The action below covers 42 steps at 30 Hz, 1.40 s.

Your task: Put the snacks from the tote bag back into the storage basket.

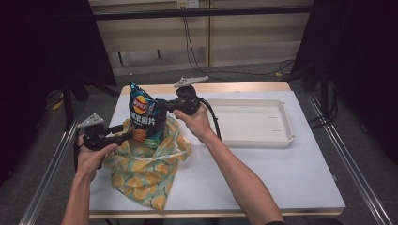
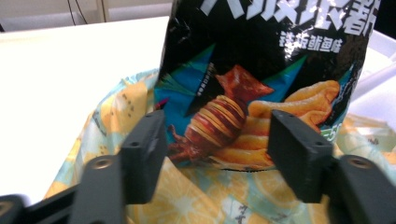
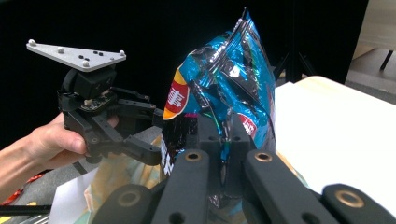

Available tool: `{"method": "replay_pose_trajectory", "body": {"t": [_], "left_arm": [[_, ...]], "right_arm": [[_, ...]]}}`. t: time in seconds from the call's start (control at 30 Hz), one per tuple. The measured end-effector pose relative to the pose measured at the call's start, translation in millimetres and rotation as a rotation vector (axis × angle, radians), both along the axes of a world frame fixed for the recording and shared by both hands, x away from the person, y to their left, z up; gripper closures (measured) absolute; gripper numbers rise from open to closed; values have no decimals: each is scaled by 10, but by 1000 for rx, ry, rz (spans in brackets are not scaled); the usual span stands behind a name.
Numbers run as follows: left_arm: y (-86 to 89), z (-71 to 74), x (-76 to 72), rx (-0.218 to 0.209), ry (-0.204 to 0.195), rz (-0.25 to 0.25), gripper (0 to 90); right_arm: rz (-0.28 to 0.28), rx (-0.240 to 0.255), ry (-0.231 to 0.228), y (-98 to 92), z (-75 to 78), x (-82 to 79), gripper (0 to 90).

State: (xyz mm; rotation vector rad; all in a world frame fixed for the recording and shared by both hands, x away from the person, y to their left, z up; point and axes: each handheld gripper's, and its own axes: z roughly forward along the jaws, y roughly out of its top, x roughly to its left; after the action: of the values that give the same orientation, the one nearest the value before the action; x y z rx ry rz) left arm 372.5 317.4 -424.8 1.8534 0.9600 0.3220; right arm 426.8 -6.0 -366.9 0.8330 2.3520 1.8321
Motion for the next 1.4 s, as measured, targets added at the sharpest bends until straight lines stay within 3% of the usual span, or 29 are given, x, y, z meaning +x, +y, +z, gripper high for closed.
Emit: {"method": "replay_pose_trajectory", "body": {"t": [0.37,0.6,1.0,1.2,1.4], "left_arm": [[51,46,-7,-48,-14,35,199],[43,15,21,-32,-6,18,212],[-23,37,-35,-45,-17,27,213],[-106,50,-101,-10,-22,0,184],[-155,140,-193,23,-29,20,137]], "right_arm": [[-18,37,-25,-157,198,19,892],[-34,80,-43,-265,307,26,893],[-28,70,-82,-293,527,13,893],[-31,61,-97,-308,598,14,893],[-39,62,-108,-375,648,-2,893]]}}
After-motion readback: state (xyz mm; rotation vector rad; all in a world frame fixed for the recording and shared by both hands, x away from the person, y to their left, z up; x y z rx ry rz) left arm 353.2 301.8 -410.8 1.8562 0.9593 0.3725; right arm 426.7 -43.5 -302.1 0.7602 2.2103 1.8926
